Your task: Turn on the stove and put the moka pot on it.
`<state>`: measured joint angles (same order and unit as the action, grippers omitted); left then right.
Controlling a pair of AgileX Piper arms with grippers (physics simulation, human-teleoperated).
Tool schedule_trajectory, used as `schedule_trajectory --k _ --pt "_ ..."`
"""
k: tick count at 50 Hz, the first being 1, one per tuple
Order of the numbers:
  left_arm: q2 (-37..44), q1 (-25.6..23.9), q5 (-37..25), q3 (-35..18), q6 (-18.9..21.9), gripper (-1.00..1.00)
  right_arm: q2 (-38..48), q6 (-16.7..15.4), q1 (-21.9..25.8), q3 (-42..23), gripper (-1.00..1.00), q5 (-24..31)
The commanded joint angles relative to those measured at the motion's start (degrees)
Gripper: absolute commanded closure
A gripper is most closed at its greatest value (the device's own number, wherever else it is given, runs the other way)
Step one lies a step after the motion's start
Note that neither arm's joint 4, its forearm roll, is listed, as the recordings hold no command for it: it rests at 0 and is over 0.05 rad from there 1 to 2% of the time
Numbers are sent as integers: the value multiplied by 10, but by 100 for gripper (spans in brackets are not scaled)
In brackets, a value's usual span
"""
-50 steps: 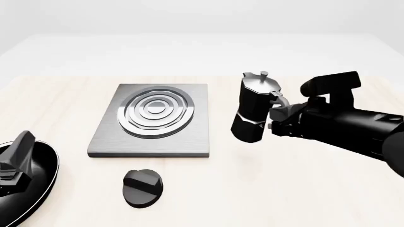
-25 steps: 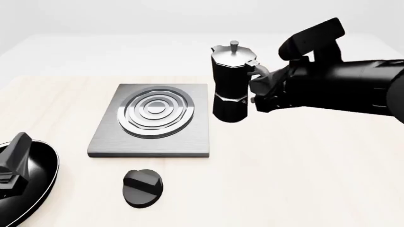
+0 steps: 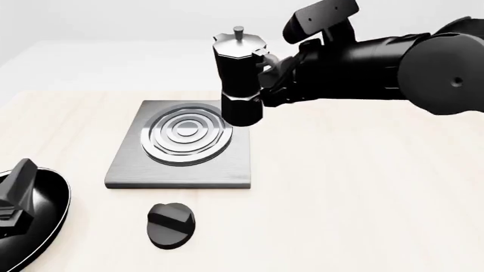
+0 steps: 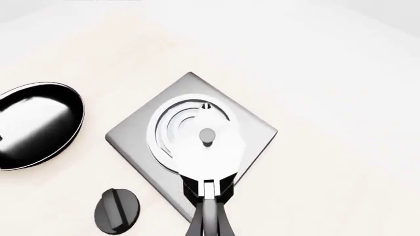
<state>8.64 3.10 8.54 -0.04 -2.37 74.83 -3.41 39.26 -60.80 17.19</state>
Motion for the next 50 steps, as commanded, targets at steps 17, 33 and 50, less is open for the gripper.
schedule_trajectory --k 17,33,50 --pt "45 -2 37 0 -4 -100 134 0 11 -89 100 -63" --pt "44 -7 36 0 -11 -100 208 9 17 -137 100 -91" --pt "40 -5 34 0 -14 -100 304 1 17 -207 100 -103"
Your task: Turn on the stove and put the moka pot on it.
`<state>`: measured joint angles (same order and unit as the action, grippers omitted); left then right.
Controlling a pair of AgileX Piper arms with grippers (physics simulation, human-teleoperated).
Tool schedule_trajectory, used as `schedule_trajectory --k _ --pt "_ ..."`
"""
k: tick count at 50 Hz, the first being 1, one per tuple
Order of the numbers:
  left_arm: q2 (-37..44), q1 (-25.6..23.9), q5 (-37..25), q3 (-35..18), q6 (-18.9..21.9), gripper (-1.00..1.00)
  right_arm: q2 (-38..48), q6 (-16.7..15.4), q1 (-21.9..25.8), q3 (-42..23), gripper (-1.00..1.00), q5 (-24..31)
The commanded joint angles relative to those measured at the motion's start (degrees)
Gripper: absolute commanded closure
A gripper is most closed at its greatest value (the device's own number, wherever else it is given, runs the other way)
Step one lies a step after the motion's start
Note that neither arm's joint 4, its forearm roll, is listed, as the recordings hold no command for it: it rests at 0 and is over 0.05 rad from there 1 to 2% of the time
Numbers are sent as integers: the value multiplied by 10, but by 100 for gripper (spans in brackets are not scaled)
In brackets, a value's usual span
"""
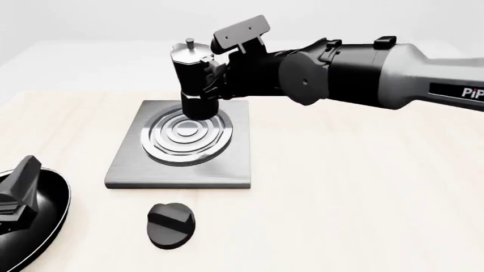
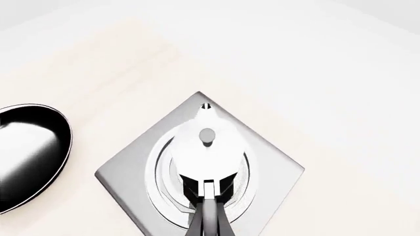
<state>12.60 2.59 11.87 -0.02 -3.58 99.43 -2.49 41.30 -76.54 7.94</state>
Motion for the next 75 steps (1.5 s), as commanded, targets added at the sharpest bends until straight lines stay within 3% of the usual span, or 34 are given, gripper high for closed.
schedule_trajectory --k 1,28,60,75 --pt "2 1 2 0 -2 -100 62 -7 -1 -52 100 -11" --pt "31 8 28 0 -10 -100 201 -23 -22 -205 100 30" --pt "48 7 41 0 -11 -100 218 18 2 -157 100 -20" --pt "40 7 35 0 -12 -100 220 49 25 -97 100 -56"
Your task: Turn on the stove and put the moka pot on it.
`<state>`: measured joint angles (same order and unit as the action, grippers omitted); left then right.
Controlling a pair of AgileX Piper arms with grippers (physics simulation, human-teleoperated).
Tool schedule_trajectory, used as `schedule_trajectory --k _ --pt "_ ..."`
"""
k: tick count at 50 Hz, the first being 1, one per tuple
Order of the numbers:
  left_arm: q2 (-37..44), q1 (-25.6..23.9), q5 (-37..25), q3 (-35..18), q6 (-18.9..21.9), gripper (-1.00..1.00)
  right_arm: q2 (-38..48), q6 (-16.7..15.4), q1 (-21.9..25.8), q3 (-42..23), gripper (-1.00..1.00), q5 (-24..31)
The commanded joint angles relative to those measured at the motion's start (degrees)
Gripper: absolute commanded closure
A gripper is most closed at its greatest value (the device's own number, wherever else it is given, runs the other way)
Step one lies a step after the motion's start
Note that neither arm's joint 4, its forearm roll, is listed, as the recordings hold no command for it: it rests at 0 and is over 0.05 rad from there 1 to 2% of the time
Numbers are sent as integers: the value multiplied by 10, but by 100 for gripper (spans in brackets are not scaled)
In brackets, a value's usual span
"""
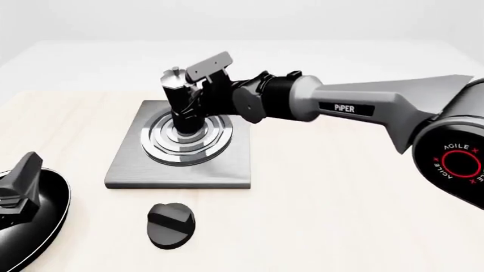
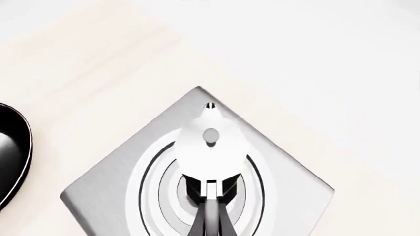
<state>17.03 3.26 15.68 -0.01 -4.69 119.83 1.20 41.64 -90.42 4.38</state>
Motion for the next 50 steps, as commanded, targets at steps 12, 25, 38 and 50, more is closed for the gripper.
schedule_trajectory --k 12,25,38,50 --pt "-14 1 -11 0 0 -100 -5 16 24 65 -100 -22" --pt "-35 3 -27 0 1 -100 -89 -5 24 96 -100 3" --pt "-61 1 -47 0 5 -100 -238 0 36 197 -100 26" --pt "-92 2 -75 0 10 -100 -414 18 79 296 -100 61"
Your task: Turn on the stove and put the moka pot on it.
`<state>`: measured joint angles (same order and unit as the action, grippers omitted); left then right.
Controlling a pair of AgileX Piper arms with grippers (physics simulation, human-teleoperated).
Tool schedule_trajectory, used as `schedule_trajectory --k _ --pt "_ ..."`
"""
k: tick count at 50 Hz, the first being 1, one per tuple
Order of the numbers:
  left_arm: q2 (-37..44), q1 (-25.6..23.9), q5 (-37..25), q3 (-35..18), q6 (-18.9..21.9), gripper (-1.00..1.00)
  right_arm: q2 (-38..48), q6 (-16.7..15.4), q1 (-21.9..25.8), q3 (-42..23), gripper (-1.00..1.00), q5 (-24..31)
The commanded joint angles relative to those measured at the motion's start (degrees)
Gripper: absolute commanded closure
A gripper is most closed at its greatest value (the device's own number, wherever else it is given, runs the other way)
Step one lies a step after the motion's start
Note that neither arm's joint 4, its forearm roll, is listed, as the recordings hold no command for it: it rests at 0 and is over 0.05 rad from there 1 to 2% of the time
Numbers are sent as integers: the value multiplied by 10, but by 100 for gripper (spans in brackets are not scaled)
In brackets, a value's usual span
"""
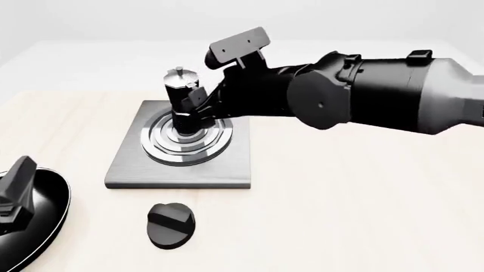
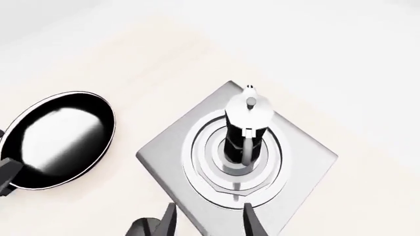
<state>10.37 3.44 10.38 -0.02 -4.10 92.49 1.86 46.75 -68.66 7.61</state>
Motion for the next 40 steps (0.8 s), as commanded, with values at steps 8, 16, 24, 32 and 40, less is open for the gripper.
schedule_trajectory --k 8,16,24,32,40 --pt "-34 -2 -31 0 12 -100 -247 18 33 120 -100 59" --pt "-14 -6 -17 0 14 -100 -325 18 18 156 -100 72" --pt "8 -12 -1 0 18 -100 -381 -7 -7 187 -100 83" --pt "20 -17 9 0 20 -100 -474 -18 -1 244 -100 64" --pt "15 -17 4 0 17 -100 -519 -38 -1 289 -100 53"
